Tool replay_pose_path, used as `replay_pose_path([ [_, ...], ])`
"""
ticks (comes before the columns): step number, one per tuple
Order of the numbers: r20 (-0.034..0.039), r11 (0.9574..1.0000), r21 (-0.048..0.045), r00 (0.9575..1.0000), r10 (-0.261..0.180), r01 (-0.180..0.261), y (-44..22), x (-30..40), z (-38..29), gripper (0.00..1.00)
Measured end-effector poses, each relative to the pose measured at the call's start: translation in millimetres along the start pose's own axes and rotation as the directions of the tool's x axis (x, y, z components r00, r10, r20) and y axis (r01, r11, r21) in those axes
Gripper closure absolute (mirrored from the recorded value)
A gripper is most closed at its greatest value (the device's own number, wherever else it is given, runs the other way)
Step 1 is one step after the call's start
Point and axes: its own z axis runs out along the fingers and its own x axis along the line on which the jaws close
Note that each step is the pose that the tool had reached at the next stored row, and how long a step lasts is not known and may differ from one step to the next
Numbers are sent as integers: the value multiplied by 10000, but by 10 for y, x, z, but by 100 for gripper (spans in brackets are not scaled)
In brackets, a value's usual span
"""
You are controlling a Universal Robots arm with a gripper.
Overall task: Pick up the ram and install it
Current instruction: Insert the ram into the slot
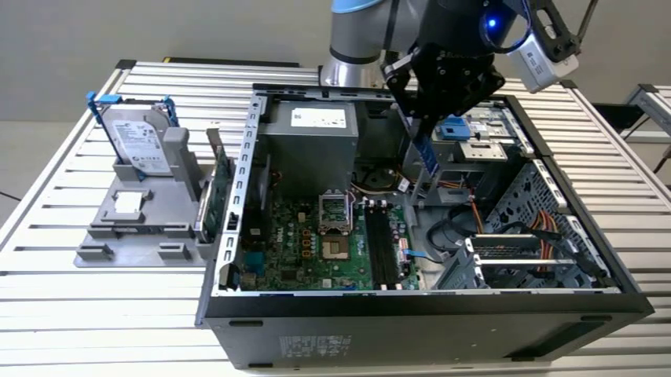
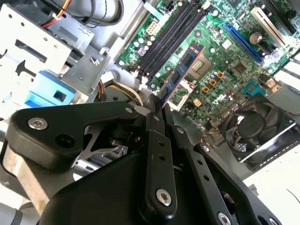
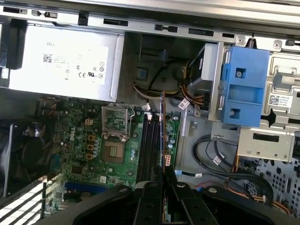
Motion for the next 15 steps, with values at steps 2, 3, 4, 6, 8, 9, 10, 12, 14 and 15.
replay_pose_path([
  [2, -52, 10000, -4, 10000, 5, -5, -9, -7, 11, 100],
  [3, -72, 10000, -9, 10000, 8, -8, -11, -8, 19, 100],
  [4, -92, 10000, -11, 10000, 10, -10, -12, -9, 24, 100],
  [6, -139, 10000, -16, 9999, 14, -15, -16, -12, 38, 100],
  [8, -181, 10000, -21, 9998, 21, -21, -18, -13, 55, 100],
  [9, -202, 10000, -24, 9998, 23, -24, -18, -14, 62, 100],
  [10, -226, 10000, -27, 9997, 26, -26, -20, -16, 70, 100],
  [12, -275, 10000, -31, 9996, 31, -32, -22, -18, 84, 100],
  [14, -327, 10000, -36, 9995, 37, -38, -23, -20, 96, 100],
  [15, -353, 10000, -40, 9994, 40, -41, -24, -22, 103, 100],
])
